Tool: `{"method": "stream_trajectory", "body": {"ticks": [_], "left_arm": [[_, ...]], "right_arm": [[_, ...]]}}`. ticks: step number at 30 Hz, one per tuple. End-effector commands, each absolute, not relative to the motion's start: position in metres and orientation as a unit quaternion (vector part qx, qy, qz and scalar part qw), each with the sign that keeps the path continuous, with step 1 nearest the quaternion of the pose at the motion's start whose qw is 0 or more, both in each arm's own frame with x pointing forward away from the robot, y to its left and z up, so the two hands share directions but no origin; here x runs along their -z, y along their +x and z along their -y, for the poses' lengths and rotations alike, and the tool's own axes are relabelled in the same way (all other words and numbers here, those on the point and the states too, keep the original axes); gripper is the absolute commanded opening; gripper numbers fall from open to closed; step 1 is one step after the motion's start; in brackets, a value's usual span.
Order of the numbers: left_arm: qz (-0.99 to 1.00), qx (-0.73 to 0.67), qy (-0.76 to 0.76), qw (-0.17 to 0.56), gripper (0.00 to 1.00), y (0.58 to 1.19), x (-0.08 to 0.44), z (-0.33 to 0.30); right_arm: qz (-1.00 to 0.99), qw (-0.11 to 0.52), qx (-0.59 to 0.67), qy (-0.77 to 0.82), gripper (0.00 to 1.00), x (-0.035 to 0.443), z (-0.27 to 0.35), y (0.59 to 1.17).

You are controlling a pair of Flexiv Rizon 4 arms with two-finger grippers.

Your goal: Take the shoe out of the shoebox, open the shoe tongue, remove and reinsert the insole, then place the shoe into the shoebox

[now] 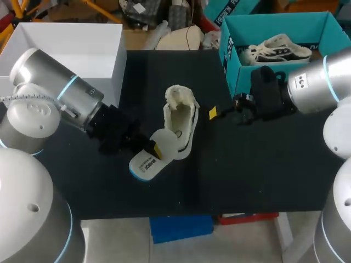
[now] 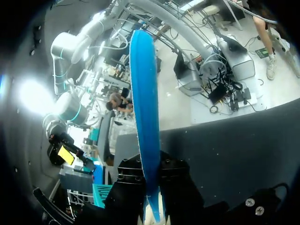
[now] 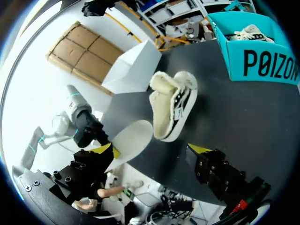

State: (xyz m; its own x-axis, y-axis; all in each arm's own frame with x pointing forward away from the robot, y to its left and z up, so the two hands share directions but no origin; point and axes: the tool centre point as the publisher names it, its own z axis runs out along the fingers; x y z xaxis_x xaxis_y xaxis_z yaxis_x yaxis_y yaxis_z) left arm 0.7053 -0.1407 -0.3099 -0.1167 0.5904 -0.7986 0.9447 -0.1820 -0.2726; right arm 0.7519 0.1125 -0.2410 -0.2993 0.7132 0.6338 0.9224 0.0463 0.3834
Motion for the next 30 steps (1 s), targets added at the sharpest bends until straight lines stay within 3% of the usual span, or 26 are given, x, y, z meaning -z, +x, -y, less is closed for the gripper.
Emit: {"method": "stream_trajectory", "body": {"ticks": [1,30], "left_arm": [[-0.604,0.431,0.643,0.188,0.00,0.711,0.309,0.147],[-0.624,0.416,0.647,0.141,0.00,0.787,0.362,0.177]], "right_arm": [[0.710,0.128,0.377,-0.582,1.00,0.232,-0.104,0.740],[0.710,0.128,0.377,-0.582,1.00,0.232,-0.104,0.740]]}}
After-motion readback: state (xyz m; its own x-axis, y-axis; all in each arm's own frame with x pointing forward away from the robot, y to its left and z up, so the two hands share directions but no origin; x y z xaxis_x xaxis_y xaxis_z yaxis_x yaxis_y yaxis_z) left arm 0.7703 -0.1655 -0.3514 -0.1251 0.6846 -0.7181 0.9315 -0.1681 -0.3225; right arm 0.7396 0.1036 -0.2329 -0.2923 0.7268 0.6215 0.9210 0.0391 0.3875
